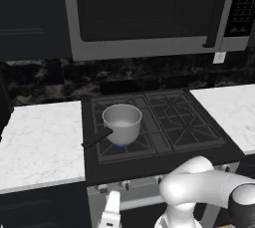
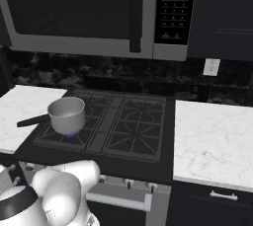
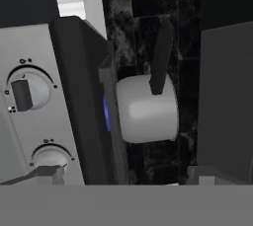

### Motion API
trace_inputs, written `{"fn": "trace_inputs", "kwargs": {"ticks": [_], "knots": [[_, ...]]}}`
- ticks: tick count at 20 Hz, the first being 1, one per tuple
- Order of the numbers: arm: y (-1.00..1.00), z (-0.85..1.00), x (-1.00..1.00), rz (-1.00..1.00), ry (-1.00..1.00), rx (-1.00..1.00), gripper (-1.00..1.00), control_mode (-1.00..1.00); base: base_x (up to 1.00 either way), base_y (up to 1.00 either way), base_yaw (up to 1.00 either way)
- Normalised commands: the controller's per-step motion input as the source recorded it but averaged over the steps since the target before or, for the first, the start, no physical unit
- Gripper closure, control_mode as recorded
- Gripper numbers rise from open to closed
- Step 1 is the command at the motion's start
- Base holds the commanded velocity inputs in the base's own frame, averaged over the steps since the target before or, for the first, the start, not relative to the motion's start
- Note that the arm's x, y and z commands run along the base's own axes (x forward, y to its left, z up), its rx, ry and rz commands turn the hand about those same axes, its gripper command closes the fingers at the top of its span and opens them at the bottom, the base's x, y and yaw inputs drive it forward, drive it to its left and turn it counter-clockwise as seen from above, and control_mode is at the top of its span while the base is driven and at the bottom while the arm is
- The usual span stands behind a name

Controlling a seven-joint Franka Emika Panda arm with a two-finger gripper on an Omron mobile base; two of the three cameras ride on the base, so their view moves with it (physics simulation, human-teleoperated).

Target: Turn off the front left burner of the stove.

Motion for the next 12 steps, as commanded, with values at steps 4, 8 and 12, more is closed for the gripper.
{"fn": "trace_inputs", "kwargs": {"ticks": [4,8,12], "knots": [[0.0,-0.25,0.15,0.0,-0.03,0.0,-1.0,-1.0,0.0,0.0,0.0],[0.0,-0.2,0.24,0.0,-0.05,0.0,-1.0,-1.0,0.0,0.0,0.0],[0.0,-0.09,0.28,0.0,-0.02,0.0,-1.0,-1.0,0.0,0.0,0.0]]}}
